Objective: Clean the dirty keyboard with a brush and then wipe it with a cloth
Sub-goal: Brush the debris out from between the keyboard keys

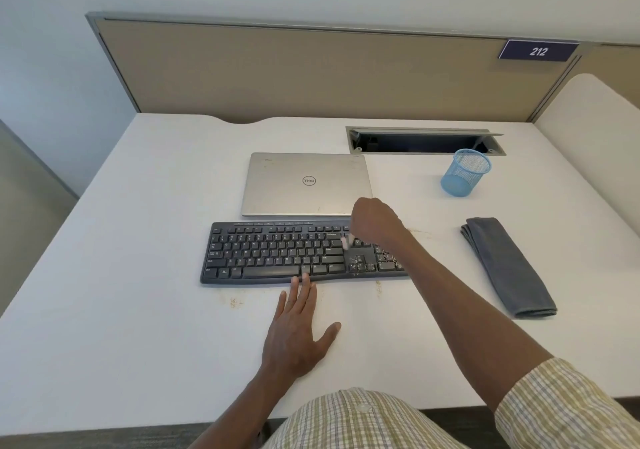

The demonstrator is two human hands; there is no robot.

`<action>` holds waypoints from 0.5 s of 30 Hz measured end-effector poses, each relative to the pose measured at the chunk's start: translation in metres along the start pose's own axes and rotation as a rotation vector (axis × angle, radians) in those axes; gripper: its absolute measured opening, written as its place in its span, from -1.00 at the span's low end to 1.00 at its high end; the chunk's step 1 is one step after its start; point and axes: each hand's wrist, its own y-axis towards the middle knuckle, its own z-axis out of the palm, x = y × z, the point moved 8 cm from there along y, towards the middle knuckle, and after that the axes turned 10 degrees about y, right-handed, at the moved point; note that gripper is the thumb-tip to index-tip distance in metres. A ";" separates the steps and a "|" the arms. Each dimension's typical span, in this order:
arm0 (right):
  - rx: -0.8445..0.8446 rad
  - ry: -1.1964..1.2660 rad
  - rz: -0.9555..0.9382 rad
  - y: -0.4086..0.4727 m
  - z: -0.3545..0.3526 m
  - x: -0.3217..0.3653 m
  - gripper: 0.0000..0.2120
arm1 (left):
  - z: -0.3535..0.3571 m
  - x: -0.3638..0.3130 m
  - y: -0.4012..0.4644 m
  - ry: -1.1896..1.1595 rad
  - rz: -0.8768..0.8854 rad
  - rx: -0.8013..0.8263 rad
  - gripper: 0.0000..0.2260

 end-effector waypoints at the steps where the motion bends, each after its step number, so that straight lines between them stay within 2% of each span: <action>1: 0.046 -0.011 -0.011 -0.002 0.003 -0.003 -0.74 | 0.000 0.000 0.000 0.002 -0.001 -0.001 -0.19; 3: 0.113 -0.009 -0.013 -0.006 0.002 -0.012 -0.72 | 0.000 0.000 0.000 0.007 0.005 0.002 -0.18; 5: 0.102 0.032 0.021 -0.005 -0.007 -0.025 -0.73 | -0.001 0.000 0.000 0.002 0.003 -0.001 -0.17; 9: -0.199 0.103 0.118 0.003 -0.040 -0.050 -0.89 | -0.001 -0.001 0.000 -0.012 0.003 -0.013 -0.17; 11: -0.327 0.131 0.141 0.004 -0.047 -0.056 -0.86 | -0.001 -0.001 0.000 -0.007 0.002 -0.010 -0.17; 13: -0.296 0.143 0.145 0.004 -0.039 -0.058 -0.84 | -0.002 -0.001 0.000 -0.005 0.005 -0.009 -0.17; 15: -0.174 0.131 0.151 0.003 -0.026 -0.059 -0.87 | -0.001 -0.001 0.000 -0.005 0.006 -0.010 -0.18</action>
